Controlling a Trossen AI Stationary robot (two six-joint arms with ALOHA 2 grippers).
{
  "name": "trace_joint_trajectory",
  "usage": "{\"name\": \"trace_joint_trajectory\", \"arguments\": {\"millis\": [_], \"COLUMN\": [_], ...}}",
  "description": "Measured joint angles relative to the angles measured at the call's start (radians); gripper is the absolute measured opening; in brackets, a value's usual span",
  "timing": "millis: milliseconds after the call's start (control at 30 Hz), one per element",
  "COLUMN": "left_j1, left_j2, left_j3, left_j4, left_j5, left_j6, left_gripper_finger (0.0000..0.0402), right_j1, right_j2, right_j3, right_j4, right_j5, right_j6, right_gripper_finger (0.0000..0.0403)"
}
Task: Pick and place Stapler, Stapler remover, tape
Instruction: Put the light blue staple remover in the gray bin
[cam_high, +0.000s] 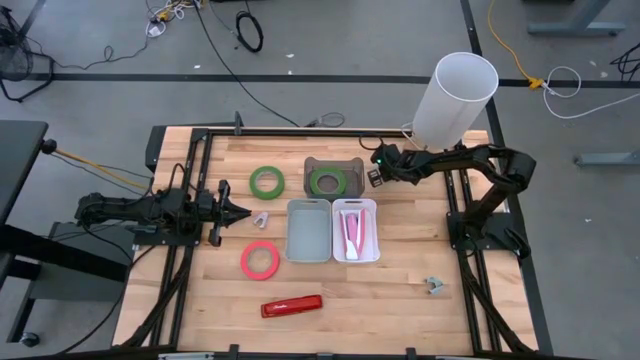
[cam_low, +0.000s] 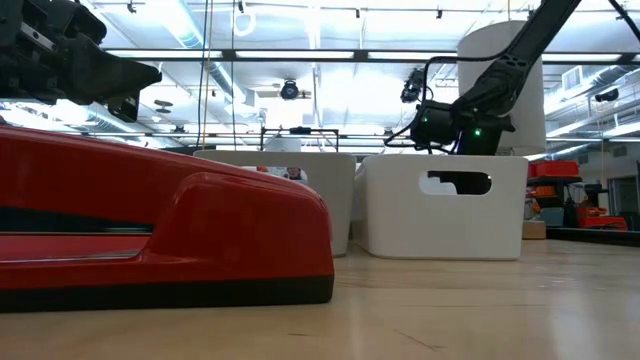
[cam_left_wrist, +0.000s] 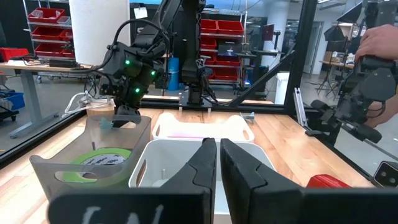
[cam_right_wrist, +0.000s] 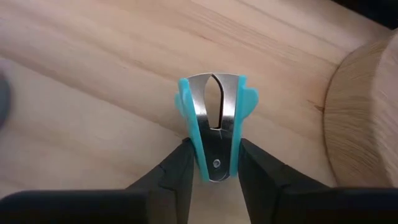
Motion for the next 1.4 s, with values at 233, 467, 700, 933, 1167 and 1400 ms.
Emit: {"name": "trace_joint_trajectory", "arguments": {"millis": [233, 467, 700, 933, 1167, 1400], "left_j1": [0.0, 0.0, 0.0, 0.0, 0.0, 0.0], "left_j2": [0.0, 0.0, 0.0, 0.0, 0.0, 0.0], "left_j3": [0.0, 0.0, 0.0, 0.0, 0.0, 0.0], "left_j4": [0.0, 0.0, 0.0, 0.0, 0.0, 0.0], "left_j5": [0.0, 0.0, 0.0, 0.0, 0.0, 0.0], "left_j6": [0.0, 0.0, 0.0, 0.0, 0.0, 0.0], "left_gripper_finger": [0.0028, 0.0028, 0.0028, 0.0028, 0.0028, 0.0028], "right_j1": [0.0, 0.013, 0.032, 0.064, 0.101, 0.123], "right_j2": [-0.086, -0.197, -0.309, -0.386, -0.417, -0.417], "right_j3": [0.0, 0.0, 0.0, 0.0, 0.0, 0.0], "right_j4": [-0.037, -0.108, -0.113, -0.102, -0.079, 0.011], "right_j5": [-0.009, -0.017, -0.028, -0.065, -0.154, -0.363], "right_j6": [-0.009, -0.024, -0.078, -0.189, -0.255, -0.361], "right_gripper_finger": [0.0111, 0.0111, 0.0111, 0.0112, 0.0112, 0.0112]}}
